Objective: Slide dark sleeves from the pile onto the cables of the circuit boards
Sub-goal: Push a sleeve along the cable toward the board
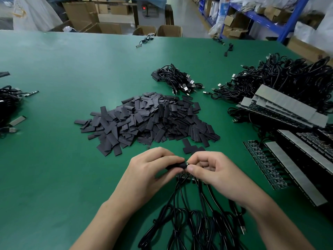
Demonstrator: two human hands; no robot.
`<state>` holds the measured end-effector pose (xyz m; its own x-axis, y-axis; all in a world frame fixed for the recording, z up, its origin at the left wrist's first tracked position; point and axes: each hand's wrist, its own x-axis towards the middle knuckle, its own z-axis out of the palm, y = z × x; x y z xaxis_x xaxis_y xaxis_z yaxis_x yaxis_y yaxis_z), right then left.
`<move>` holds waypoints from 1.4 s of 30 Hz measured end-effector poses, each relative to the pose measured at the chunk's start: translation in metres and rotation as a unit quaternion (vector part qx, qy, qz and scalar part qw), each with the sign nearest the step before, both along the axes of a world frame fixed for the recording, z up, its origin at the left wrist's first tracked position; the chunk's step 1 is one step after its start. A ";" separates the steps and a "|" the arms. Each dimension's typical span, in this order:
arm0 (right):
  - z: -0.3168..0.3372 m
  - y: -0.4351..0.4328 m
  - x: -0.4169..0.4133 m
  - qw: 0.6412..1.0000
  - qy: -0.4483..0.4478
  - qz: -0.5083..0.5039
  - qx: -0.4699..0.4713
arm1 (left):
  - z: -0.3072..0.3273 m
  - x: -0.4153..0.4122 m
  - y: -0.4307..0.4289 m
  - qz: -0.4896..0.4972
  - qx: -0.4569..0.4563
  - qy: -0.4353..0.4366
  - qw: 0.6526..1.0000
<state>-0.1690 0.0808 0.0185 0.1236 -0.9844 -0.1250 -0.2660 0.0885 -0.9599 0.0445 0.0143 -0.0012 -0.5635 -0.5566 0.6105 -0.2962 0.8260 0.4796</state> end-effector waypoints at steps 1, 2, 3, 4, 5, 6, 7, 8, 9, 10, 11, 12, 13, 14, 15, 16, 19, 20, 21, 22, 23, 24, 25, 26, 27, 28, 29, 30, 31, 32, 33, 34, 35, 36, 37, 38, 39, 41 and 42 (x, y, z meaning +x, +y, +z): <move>0.000 0.000 0.000 1.000 -0.011 0.002 0.005 | 0.000 0.000 0.000 0.001 -0.003 0.004 1.000; 0.001 0.000 -0.001 1.000 -0.019 0.004 0.009 | 0.000 0.000 0.000 0.002 -0.006 0.007 1.000; 0.001 0.000 -0.001 1.000 -0.025 0.005 0.012 | 0.000 0.000 0.000 0.001 -0.008 0.010 1.000; 0.002 0.000 -0.001 0.999 -0.029 0.006 0.014 | 0.000 0.000 0.000 0.001 -0.010 0.012 1.000; 0.002 0.000 0.000 0.999 -0.031 0.006 0.015 | 0.000 0.000 0.000 0.000 -0.012 0.013 1.000; 0.002 0.000 0.000 0.999 -0.033 0.005 0.016 | -0.001 0.000 0.000 -0.001 -0.014 0.012 1.000; 0.002 0.000 0.001 0.999 -0.034 0.002 0.015 | -0.001 0.000 0.000 -0.002 -0.016 0.009 1.000; 0.001 0.000 0.002 0.999 -0.036 -0.002 0.014 | -0.002 0.000 0.000 -0.003 -0.018 0.006 1.000; 0.001 0.000 0.003 0.999 -0.038 -0.005 0.013 | -0.002 0.000 0.000 -0.003 -0.020 0.003 1.000; 0.001 0.000 0.003 0.999 -0.038 -0.007 0.012 | -0.002 0.000 -0.001 -0.003 -0.022 0.001 1.000; 0.001 0.000 0.004 0.999 -0.036 -0.009 0.011 | -0.003 0.000 -0.001 -0.004 -0.022 -0.001 1.000; 0.001 0.001 0.004 0.999 -0.032 -0.011 0.012 | -0.002 0.000 -0.001 -0.005 -0.022 -0.001 1.000; 0.002 0.001 0.004 0.999 -0.030 -0.013 0.014 | -0.002 0.000 -0.001 -0.004 -0.023 0.001 1.000; 0.002 0.001 0.004 0.999 -0.031 -0.014 0.017 | -0.002 0.000 0.000 -0.001 -0.023 0.006 1.000; 0.003 0.001 0.004 0.999 -0.037 -0.016 0.021 | -0.001 -0.001 0.000 0.005 -0.020 0.013 1.000; 0.004 0.001 0.005 0.998 -0.047 -0.018 0.024 | 0.000 -0.002 0.001 0.016 -0.011 0.024 1.000; 0.007 0.001 0.006 0.996 -0.081 -0.035 0.023 | 0.005 -0.003 0.004 0.071 0.037 0.072 0.994; 0.008 0.001 0.005 0.995 -0.086 -0.039 0.021 | 0.006 -0.003 0.004 0.089 0.051 0.089 0.991; 0.008 0.002 0.005 0.995 -0.089 -0.040 0.019 | 0.007 -0.003 0.005 0.103 0.061 0.101 0.988; 0.008 0.002 0.005 0.995 -0.091 -0.038 0.015 | 0.008 -0.002 0.005 0.113 0.069 0.109 0.985; 0.008 0.001 0.005 0.995 -0.096 -0.036 0.014 | 0.008 -0.002 0.006 0.120 0.076 0.114 0.983; 0.008 0.001 0.005 0.994 -0.101 -0.036 0.014 | 0.009 -0.002 0.007 0.125 0.079 0.117 0.982; 0.008 0.000 0.005 0.994 -0.103 -0.036 0.015 | 0.009 -0.003 0.008 0.128 0.080 0.118 0.981; 0.008 0.000 0.005 0.994 -0.103 -0.036 0.016 | 0.008 -0.004 0.009 0.130 0.080 0.120 0.981; 0.007 0.000 0.006 0.994 -0.101 -0.037 0.016 | 0.008 -0.005 0.009 0.131 0.078 0.120 0.981; 0.006 0.000 0.006 0.994 -0.097 -0.039 0.015 | 0.007 -0.006 0.009 0.132 0.076 0.119 0.981; 0.004 0.000 0.006 0.995 -0.095 -0.042 0.014 | 0.006 -0.007 0.010 0.133 0.073 0.116 0.982; 0.003 0.000 0.006 0.994 -0.093 -0.047 0.015 | 0.006 -0.007 0.010 0.133 0.069 0.114 0.982; 0.003 0.000 0.006 0.994 -0.093 -0.052 0.017 | 0.005 -0.008 0.010 0.131 0.065 0.112 0.983; 0.002 0.000 0.006 0.994 -0.094 -0.057 0.019 | 0.005 -0.008 0.010 0.128 0.061 0.111 0.984; 0.002 0.000 0.007 0.994 -0.094 -0.060 0.020 | 0.004 -0.009 0.010 0.123 0.058 0.111 0.984; 0.002 0.000 0.007 0.994 -0.094 -0.061 0.021 | 0.004 -0.009 0.010 0.118 0.056 0.111 0.985; 0.002 0.000 0.008 0.994 -0.094 -0.060 0.021 | 0.004 -0.010 0.010 0.116 0.054 0.111 0.986; 0.002 0.000 0.008 0.993 -0.094 -0.060 0.021 | 0.004 -0.010 0.010 0.114 0.052 0.111 0.986; 0.001 0.000 0.008 0.993 -0.096 -0.060 0.021 | 0.004 -0.010 0.010 0.114 0.052 0.113 0.986; 0.001 -0.001 0.009 0.993 -0.097 -0.060 0.021 | 0.005 -0.011 0.010 0.116 0.059 0.117 0.984; 0.001 -0.001 0.009 0.993 -0.099 -0.059 0.022 | 0.005 -0.011 0.010 0.120 0.078 0.128 0.981; 0.001 0.000 0.010 0.993 -0.104 -0.046 0.026 | 0.007 -0.010 0.012 0.125 0.152 0.169 0.966; 0.002 0.000 0.010 0.993 -0.105 -0.037 0.031 | 0.007 -0.011 0.012 0.123 0.198 0.193 0.953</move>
<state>-0.1588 0.0808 0.0204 0.0810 -0.9830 -0.1650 -0.0504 0.1612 -0.9856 0.0338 0.0262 0.0059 -0.1625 -0.8726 0.4606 -0.1955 0.4860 0.8518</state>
